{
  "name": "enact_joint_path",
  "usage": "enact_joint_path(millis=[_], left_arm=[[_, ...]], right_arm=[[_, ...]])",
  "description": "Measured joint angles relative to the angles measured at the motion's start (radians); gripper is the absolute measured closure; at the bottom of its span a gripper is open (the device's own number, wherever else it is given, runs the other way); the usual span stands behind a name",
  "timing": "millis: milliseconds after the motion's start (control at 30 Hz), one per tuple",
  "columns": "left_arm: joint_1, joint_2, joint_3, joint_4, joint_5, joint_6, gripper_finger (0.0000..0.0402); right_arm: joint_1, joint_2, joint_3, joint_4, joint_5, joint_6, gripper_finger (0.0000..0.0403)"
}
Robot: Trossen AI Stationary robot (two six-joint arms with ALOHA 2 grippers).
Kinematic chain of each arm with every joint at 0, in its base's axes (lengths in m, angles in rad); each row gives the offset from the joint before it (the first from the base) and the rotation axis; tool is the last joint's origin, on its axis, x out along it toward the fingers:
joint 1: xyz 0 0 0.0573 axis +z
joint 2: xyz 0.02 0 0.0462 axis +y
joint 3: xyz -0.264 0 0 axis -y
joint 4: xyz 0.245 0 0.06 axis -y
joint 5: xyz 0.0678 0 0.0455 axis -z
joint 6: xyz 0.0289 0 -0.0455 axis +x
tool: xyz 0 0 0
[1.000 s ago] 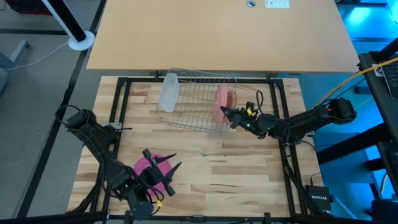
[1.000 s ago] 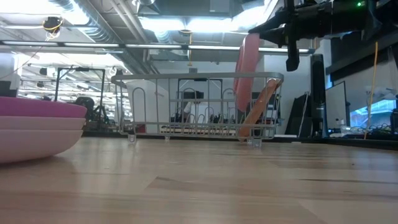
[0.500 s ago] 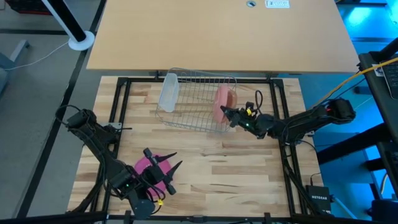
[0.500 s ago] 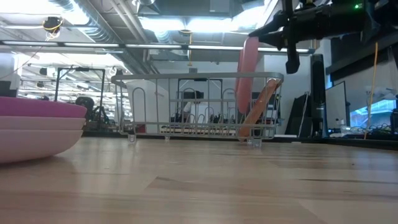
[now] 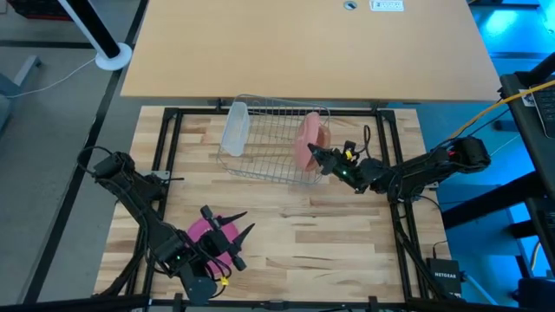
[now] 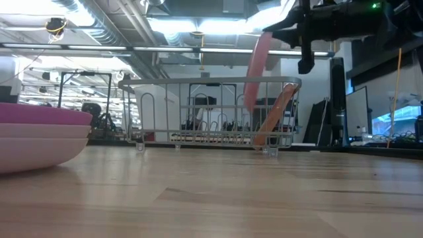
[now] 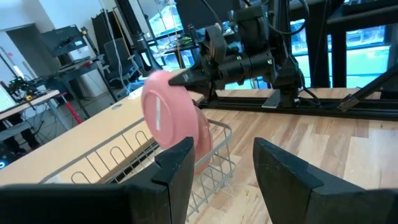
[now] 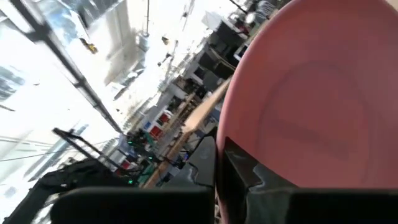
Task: Sort dishes
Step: Put the light pink plate into the dish rack
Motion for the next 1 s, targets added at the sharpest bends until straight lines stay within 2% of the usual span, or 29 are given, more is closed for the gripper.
enact_joint_path(millis=[400,633,1000], left_arm=[[0.000,0.000,0.000,0.000,0.048,-0.002,0.0247],[0.000,0.000,0.000,0.000,0.048,-0.002,0.0247],[0.000,0.000,0.000,0.000,0.048,-0.002,0.0247]], right_arm=[[0.000,0.004,0.000,-0.148,-0.010,0.048,0.0396],[0.000,0.016,0.000,-0.154,-0.008,0.049,0.0396],[0.000,0.016,0.000,-0.189,-0.003,0.048,0.0357]])
